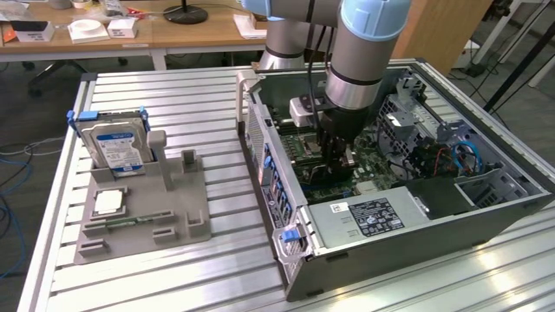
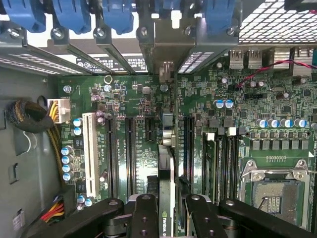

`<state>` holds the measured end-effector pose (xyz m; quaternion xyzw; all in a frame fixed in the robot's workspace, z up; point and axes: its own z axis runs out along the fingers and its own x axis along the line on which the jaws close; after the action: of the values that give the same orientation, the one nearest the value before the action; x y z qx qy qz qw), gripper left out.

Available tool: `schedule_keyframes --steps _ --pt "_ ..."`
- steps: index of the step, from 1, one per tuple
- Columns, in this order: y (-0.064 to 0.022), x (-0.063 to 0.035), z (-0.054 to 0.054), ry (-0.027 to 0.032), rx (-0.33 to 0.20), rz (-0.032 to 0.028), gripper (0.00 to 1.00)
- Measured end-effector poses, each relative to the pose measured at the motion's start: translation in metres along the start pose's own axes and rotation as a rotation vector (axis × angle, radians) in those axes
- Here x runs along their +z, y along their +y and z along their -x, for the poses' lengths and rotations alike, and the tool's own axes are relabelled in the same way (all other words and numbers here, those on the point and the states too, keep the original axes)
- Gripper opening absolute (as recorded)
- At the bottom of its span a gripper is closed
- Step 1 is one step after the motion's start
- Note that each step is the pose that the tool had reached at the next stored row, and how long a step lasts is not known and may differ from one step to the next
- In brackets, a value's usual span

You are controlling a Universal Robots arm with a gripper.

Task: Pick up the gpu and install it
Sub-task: 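Insert the gpu into the slot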

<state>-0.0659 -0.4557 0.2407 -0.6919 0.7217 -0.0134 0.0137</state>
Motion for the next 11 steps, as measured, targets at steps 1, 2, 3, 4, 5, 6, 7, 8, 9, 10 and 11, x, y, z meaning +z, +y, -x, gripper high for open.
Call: schedule_keyframes --steps 1,2,3,4,5,6,7,8,9,10,11 --pt "0.0000 0.0000 0.0000 0.0000 0.000 0.0000 0.26" --pt "0.0000 0.0000 0.0000 -0.0001 0.000 -0.0001 0.26" --pt "0.0000 0.0000 0.0000 -0.0001 0.000 -0.0001 0.26" --pt "0.0000 0.0000 0.0000 -0.0001 0.000 -0.0001 0.26" --pt "0.0000 0.0000 0.0000 -0.0001 0.000 -0.0001 0.26" --pt "0.0000 0.0000 0.0000 -0.0001 0.000 0.0000 0.26" --pt "0.0000 0.0000 0.0000 0.0000 0.000 0.0000 0.26" --pt "0.0000 0.0000 0.0000 0.0001 0.000 0.0000 0.26" --pt "0.0000 0.0000 0.0000 0.0000 0.000 0.0000 0.26" --pt "0.0000 0.0000 0.0000 0.0000 0.000 0.0000 0.26" --pt "0.0000 0.0000 0.0000 0.0000 0.000 0.0000 0.26"
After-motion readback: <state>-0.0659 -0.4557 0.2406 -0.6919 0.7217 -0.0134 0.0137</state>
